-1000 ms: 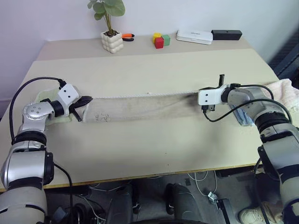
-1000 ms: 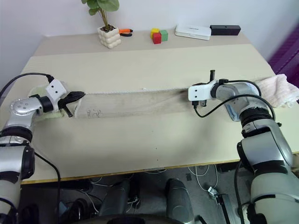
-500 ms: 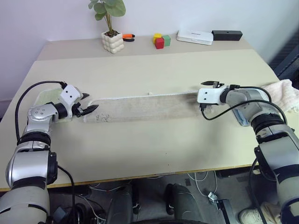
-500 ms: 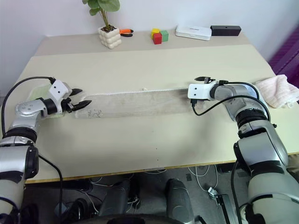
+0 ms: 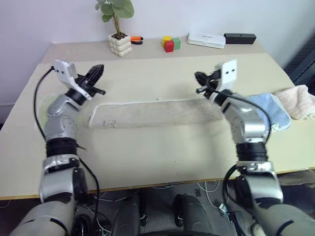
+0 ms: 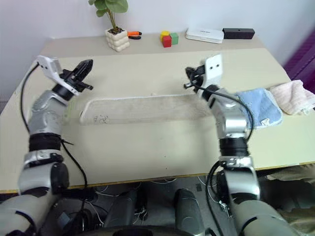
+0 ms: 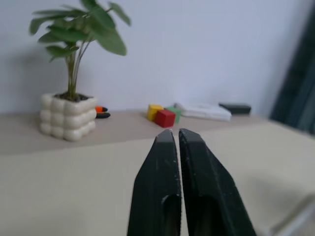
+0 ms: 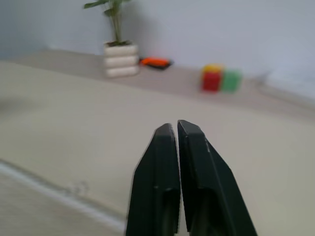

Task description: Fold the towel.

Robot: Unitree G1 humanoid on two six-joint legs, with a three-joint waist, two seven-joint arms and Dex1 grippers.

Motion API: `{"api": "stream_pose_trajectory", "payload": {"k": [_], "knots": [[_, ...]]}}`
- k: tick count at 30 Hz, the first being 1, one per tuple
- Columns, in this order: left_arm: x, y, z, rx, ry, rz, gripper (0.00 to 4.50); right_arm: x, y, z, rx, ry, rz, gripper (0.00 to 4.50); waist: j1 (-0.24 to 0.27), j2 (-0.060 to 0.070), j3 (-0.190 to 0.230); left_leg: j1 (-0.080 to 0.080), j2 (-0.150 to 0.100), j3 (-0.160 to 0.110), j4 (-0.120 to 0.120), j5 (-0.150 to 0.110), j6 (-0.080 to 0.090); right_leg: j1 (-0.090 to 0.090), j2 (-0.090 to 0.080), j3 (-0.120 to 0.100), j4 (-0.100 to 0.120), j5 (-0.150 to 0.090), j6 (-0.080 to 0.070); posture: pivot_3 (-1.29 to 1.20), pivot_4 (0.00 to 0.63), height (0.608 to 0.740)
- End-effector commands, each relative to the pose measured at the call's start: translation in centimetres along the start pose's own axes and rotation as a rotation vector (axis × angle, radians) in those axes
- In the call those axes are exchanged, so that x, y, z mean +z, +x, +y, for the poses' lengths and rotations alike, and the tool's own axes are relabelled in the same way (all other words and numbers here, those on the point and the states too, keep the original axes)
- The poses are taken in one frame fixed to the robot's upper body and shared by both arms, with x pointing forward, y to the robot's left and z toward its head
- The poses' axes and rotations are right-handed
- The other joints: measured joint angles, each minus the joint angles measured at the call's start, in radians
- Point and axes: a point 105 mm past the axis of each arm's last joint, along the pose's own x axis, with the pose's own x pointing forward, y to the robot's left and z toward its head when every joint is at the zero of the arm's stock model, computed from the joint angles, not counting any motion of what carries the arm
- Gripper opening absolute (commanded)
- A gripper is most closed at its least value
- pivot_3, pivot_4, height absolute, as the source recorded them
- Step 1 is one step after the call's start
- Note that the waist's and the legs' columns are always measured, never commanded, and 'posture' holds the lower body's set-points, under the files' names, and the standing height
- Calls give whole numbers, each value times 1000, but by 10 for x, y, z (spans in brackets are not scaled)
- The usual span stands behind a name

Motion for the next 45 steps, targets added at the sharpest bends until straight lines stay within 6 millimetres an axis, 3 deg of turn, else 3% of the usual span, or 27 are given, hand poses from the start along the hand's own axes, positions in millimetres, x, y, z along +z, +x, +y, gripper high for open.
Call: {"api": "stream_pose_trajectory", "payload": {"k": [1, 2, 5, 9, 13, 15, 19, 22, 26, 31, 32, 34, 38, 45], "knots": [[-8, 5, -16, 77, -127, -46, 46, -5, 5, 14, -55, 113, -39, 14, 2, 0, 0, 0, 0, 0, 0, 0, 0, 0, 0, 0, -1, 0, 0, 0, 150, 740], [-15, 4, -20, 88, -163, -35, 46, -12, 6, 17, -63, 137, -31, 14, 2, 0, 0, 0, 0, 0, 0, 0, 0, 0, 0, 0, -1, 0, 0, 0, 150, 740], [-73, -5, -24, 168, -208, 120, 46, -58, 7, 22, -130, 128, 80, 14, 0, -1, -1, 1, 0, 0, -1, 0, 0, 1, 0, 0, -1, 0, 0, 0, 150, 740], [-100, -22, -12, 258, -217, 192, 46, -79, -3, -6, -243, 68, 127, 14, -3, -1, -1, 0, -1, 0, -1, 0, 0, 1, 0, -1, -2, 0, 0, 0, 150, 740], [-99, -38, 15, 324, -125, 224, 46, -86, -24, -48, -370, 11, 146, 14, -4, -2, -1, 1, 0, -1, -1, 0, 0, 2, 0, -1, -2, 0, 0, 0, 150, 740], [-99, -39, 18, 328, -118, 225, 46, -86, -25, -52, -376, 0, 145, 14, -5, -2, -1, 1, 0, -1, -1, 0, 0, 2, 0, -1, -2, 0, 0, 0, 150, 740], [-80, -57, 54, 391, -36, 230, 46, -82, -46, -82, -419, -63, 163, 14, -5, -2, -1, 1, 0, -1, -2, 0, 0, 1, 0, -1, -2, 0, 0, 0, 150, 740], [-73, -58, 56, 369, -56, 207, 46, -73, -47, -85, -395, -40, 133, 14, -5, -2, -1, 1, 0, -1, -2, 0, 0, 1, 0, -1, -2, 0, 0, 0, 150, 740], [-65, -47, 33, 201, 3, 207, 1359, -44, -45, -75, -300, 40, 59, 1704, 0, -2, -1, 1, 0, -1, -2, 0, 0, 1, 0, -2, -2, 0, 0, 0, 150, 740], [-44, -36, 6, -7, 113, 182, 4026, -9, -67, -67, -203, 384, -25, 4390, 2, -2, -1, 0, 1, -2, -2, -1, 0, 1, -1, -2, -3, 0, 0, 0, 150, 740], [-43, -36, 5, -21, 134, 187, 4480, -6, -71, -67, -197, 417, -29, 4500, 1, -2, -1, 0, 1, -2, -2, -1, 1, 1, -1, -2, -3, 0, 0, 0, 150, 740], [-38, -35, -1, -79, 151, 181, 4480, 0, -81, -64, -178, 537, -49, 4500, 0, -2, -1, 0, 1, -3, -2, -4, 6, 1, -1, -2, -3, 0, -1, 0, 150, 740], [-30, -34, -15, -277, 225, 223, 4480, -10, -119, -56, -246, 796, -32, 4500, 4, -2, -1, 0, 1, -5, -3, -5, 7, 0, -1, -2, -3, 0, -1, 0, 150, 740], [-21, -49, -48, -617, 144, 251, 4480, -32, -149, -49, -359, 980, 24, 4500, -1, -2, -1, 0, 1, -4, -3, -5, 8, 0, -1, -2, -5, 0, -1, 0, 150, 740]]}}
